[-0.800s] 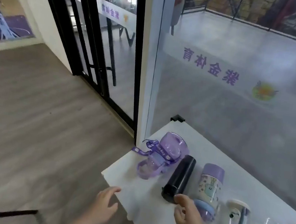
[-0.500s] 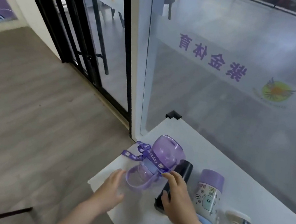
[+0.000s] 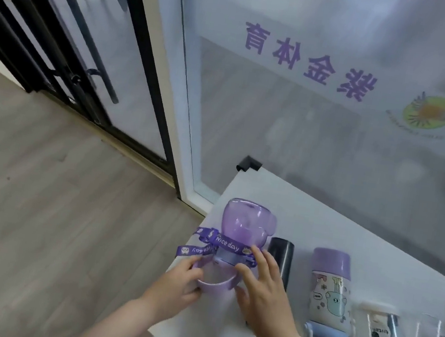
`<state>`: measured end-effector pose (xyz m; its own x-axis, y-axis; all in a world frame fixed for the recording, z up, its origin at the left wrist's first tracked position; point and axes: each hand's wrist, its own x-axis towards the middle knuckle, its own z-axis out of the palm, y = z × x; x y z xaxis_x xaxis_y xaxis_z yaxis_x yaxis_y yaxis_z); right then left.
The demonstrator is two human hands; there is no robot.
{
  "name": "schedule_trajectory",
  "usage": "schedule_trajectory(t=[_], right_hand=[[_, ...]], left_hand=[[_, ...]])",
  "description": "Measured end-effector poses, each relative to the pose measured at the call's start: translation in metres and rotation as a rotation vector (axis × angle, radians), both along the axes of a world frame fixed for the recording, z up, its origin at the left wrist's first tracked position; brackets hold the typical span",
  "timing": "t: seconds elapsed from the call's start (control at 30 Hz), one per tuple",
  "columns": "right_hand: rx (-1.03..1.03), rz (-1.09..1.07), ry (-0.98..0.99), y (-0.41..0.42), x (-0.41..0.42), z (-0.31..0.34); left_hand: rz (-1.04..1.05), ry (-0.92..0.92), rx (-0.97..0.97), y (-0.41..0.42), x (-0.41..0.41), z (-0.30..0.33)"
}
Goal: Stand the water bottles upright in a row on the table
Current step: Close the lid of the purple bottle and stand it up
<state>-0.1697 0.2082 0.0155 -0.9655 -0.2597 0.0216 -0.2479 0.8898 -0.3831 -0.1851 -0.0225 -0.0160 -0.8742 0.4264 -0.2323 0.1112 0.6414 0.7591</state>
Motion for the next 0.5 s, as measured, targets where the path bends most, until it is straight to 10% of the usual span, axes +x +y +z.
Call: schedule_trajectory(t=[0.5], right_hand=[[-0.363,-0.401,-0.057,-0.043,-0.011,0.052]], left_hand=[[0.041,0.064,0.288,-0.04,-0.074,0.067]])
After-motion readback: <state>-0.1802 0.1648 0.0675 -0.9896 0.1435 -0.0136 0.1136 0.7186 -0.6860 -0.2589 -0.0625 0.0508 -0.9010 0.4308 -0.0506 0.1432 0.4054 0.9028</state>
